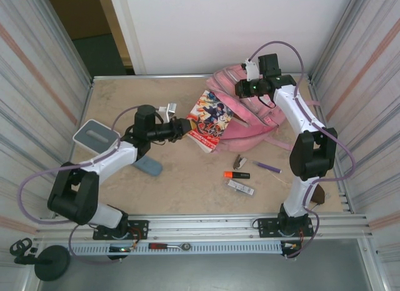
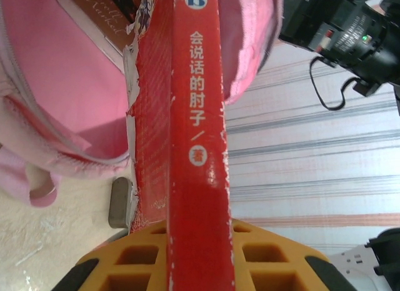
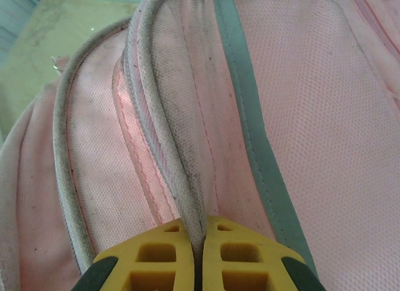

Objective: Pack the student bag

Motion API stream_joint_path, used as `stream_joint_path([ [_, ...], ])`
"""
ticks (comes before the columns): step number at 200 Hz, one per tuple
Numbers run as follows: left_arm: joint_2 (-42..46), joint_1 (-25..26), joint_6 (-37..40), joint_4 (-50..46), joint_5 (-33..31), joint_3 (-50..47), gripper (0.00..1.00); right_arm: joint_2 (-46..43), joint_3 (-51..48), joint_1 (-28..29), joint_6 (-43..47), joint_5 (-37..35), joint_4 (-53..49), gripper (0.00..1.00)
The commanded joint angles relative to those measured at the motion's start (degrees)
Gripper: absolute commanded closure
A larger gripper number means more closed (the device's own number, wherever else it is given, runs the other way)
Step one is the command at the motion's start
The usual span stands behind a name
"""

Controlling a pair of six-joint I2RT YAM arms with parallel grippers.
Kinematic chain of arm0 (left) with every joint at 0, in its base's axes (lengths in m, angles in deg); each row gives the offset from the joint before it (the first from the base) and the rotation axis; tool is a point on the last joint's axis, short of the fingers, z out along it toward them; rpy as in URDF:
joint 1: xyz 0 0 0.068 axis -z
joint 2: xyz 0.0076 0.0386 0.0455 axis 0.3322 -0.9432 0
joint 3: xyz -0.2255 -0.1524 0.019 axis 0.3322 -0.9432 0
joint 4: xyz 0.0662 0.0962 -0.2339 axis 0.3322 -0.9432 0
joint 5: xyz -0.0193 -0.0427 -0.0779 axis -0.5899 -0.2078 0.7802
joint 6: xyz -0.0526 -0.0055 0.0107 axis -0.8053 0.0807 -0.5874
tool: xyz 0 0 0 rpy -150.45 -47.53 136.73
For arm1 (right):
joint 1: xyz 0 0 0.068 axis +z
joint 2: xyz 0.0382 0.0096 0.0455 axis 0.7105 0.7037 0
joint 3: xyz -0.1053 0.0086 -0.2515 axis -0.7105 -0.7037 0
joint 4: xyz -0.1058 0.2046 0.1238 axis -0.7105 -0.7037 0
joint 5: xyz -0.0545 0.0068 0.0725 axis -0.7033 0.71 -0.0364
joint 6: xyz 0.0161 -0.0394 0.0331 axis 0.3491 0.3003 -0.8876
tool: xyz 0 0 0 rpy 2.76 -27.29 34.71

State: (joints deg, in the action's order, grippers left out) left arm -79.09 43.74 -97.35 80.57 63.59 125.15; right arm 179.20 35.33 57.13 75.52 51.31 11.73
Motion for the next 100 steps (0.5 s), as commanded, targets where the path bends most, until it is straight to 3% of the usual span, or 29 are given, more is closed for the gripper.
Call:
stream_joint_path([
  [1,-1.64,0.35,-1.67,8.24,0.21,3.76,1.00,-3.06,3.56,-0.17,-4.19,5.89,4.65,1.00],
  [100,-14.96,2.38,-6.29,13.76,0.60,12.05,1.00,-3.51,4.42,-1.17,-9.79,10.95,7.63,1.00],
])
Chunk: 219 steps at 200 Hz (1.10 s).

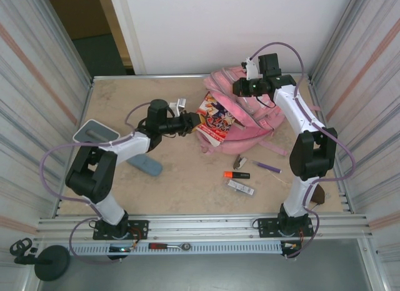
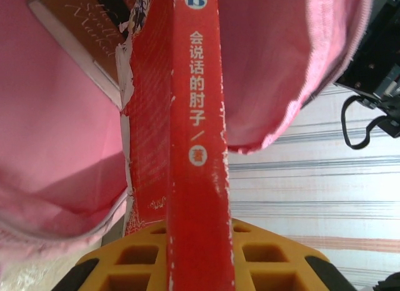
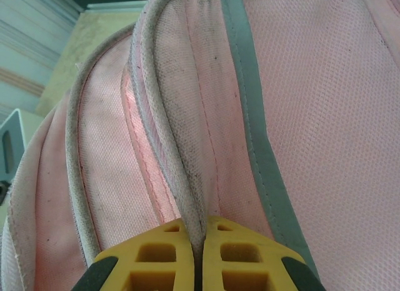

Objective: Pack the student bag

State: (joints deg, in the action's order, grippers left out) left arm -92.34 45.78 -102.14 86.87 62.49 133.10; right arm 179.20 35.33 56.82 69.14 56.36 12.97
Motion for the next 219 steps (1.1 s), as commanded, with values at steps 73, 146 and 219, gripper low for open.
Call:
stream_joint_path([
  [73,-17.78,2.24,-4.14,6.90,1.88,21.78,1.00,-1.57,5.89,-1.27,-4.25,12.90,7.27,1.00],
  [146,-42.15,4.04,2.11,-9.94,-3.60,52.30,0.85,5.61,10.79,-1.01,-0.94,25.16,8.30,1.00],
  [219,-19.88,-1.36,13.88,-9.58,-6.62,24.89,0.37,7.89,10.39,-1.53,1.25,17.22,5.79,1.00],
])
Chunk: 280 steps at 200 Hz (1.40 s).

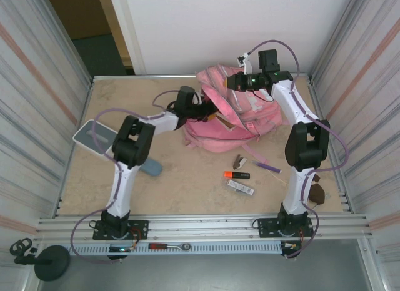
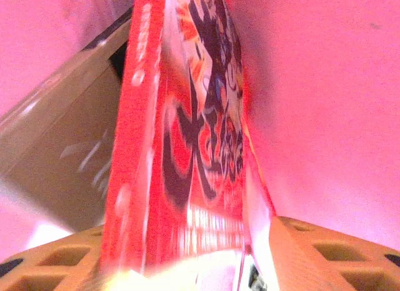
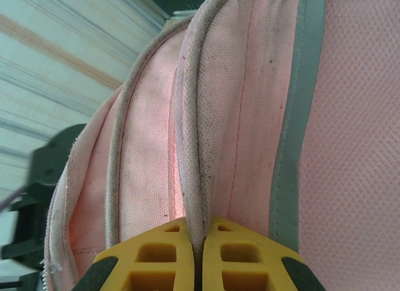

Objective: Pack the student bag

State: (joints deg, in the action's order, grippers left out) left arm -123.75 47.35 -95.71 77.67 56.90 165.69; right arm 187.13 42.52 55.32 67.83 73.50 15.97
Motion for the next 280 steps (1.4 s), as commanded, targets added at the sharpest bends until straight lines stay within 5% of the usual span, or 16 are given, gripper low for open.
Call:
stream_joint_path([
  [1,11.96,-3.09,7.56,-0.35,-1.02,-8.36,0.37,-0.04,3.22,-0.02,2.56,0.04,2.79,1.00],
  [15,17.96,-5.10,8.72,0.42,-1.23,-15.84,0.35,0.39,2.72,-0.16,2.08,-1.40,2.78,0.95],
  [44,31.31,-10.53,11.11,0.73,-5.20,-33.29,0.33,-0.47,0.87,-0.42,0.60,-3.84,1.90,0.70],
  [70,39.68,-14.93,14.56,-1.46,-8.02,-41.38,0.28,-6.34,-8.99,-1.78,-1.67,-10.23,1.85,0.55],
  [119,35.13,-14.85,20.75,-9.00,-6.97,-32.22,0.21,-23.20,-38.76,-10.82,-12.64,-27.62,10.75,0.31],
  [153,22.85,-9.72,23.52,-14.57,-8.60,-21.49,0.20,-21.85,-45.83,-12.66,-16.95,-35.14,14.31,0.26],
  [205,18.23,-2.90,22.48,-7.29,-5.36,-22.79,0.35,-3.99,-31.16,-7.31,-19.18,-24.69,17.93,0.30],
  [229,21.53,-0.65,21.58,-0.96,-5.57,-28.24,0.40,5.69,-16.64,-1.47,-19.70,-21.45,16.91,0.32],
  [280,23.23,4.05,22.70,-3.23,-9.27,-28.57,0.39,24.13,16.77,8.41,-16.85,-14.44,8.67,0.33],
])
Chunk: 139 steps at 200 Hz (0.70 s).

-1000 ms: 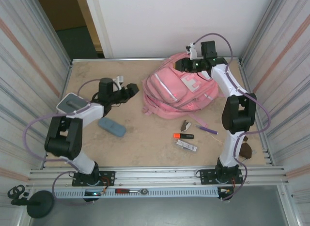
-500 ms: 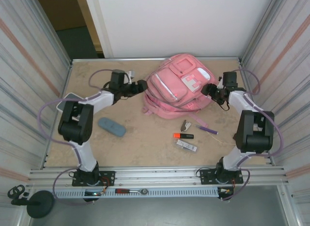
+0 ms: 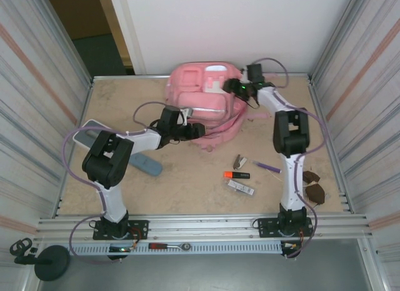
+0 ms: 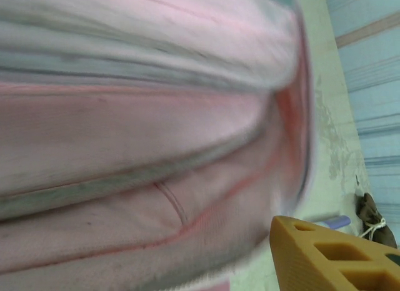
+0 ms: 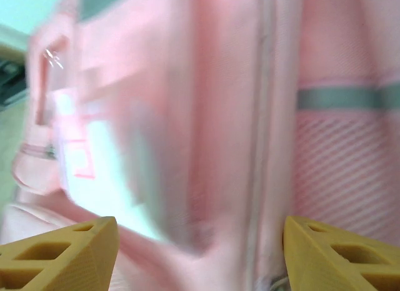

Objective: Pack the student bag

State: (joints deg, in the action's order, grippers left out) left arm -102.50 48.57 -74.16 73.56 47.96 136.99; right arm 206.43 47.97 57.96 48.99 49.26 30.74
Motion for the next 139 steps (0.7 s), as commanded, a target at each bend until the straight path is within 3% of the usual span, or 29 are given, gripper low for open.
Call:
stream_joint_path([
  [1,1.93,3.00,1.10,0.88,-0.25,0.24,0.39,4.92,11.72,5.94,2.25,9.76,-6.46,0.33],
  [17,0.05,6.27,1.76,0.30,3.19,3.74,0.38,4.56,14.10,6.61,5.89,7.32,-10.52,0.33],
  [40,-0.68,11.13,6.84,-5.65,6.59,9.63,0.33,-1.76,9.40,4.57,8.89,1.57,-12.87,0.31],
  [73,9.30,12.69,15.87,-11.25,5.74,6.45,0.29,-15.52,-8.05,0.14,9.68,-2.56,-9.55,0.31],
  [90,18.16,12.09,19.19,-11.32,0.08,-0.35,0.27,-23.39,-19.70,0.09,9.16,-0.98,-5.18,0.31],
  [117,30.40,5.69,14.73,-13.64,-16.72,-10.30,0.25,-31.60,-34.51,4.64,8.68,2.15,0.79,0.31],
  [139,32.27,-6.53,8.35,-13.99,-16.64,-13.62,0.26,-32.93,-41.22,10.50,7.35,4.80,6.42,0.31],
])
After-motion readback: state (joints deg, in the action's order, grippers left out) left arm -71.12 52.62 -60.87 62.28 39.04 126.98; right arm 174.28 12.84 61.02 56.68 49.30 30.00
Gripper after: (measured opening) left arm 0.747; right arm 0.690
